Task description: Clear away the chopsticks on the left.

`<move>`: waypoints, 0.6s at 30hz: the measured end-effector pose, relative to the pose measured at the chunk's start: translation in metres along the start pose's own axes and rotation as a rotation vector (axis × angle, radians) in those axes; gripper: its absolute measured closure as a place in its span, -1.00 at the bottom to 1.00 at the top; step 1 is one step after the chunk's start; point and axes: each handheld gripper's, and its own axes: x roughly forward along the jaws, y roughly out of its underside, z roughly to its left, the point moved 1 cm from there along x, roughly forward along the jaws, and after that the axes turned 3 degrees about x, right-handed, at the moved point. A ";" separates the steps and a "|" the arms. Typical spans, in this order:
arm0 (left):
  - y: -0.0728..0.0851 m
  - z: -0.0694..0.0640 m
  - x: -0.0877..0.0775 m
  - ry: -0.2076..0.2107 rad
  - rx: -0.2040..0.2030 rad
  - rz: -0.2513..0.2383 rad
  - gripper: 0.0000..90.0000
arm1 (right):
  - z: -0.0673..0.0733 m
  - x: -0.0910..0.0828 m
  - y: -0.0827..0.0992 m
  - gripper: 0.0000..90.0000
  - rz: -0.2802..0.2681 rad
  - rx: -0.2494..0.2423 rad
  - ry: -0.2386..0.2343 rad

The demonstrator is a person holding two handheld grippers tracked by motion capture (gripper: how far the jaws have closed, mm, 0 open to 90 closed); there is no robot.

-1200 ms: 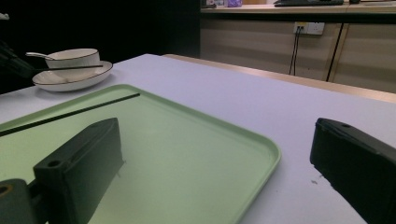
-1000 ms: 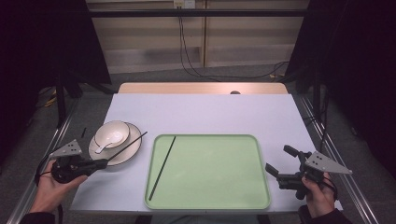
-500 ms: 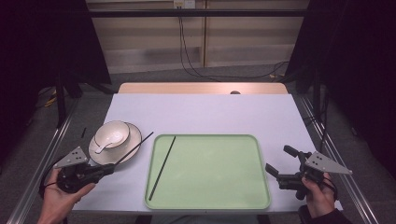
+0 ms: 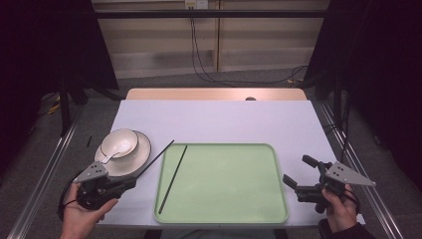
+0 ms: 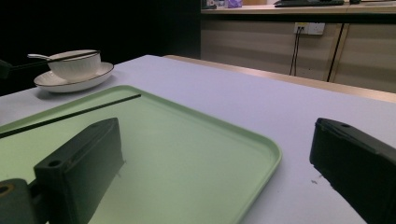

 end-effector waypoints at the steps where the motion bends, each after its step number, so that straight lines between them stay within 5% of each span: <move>1: -0.001 -0.004 0.002 -0.006 0.002 0.003 0.91 | 0.000 0.000 0.000 -0.96 0.000 0.001 0.000; 4: -0.004 -0.012 0.010 0.001 -0.003 0.009 0.91 | 0.000 0.000 0.000 -0.96 -0.001 0.006 0.002; 10: -0.009 -0.022 0.023 -0.056 -0.002 -0.009 0.91 | 0.000 0.000 0.000 -0.96 0.001 -0.001 -0.004; 18: -0.010 -0.033 0.045 -0.077 -0.096 0.000 0.91 | 0.000 0.000 0.000 -0.96 0.003 0.001 -0.003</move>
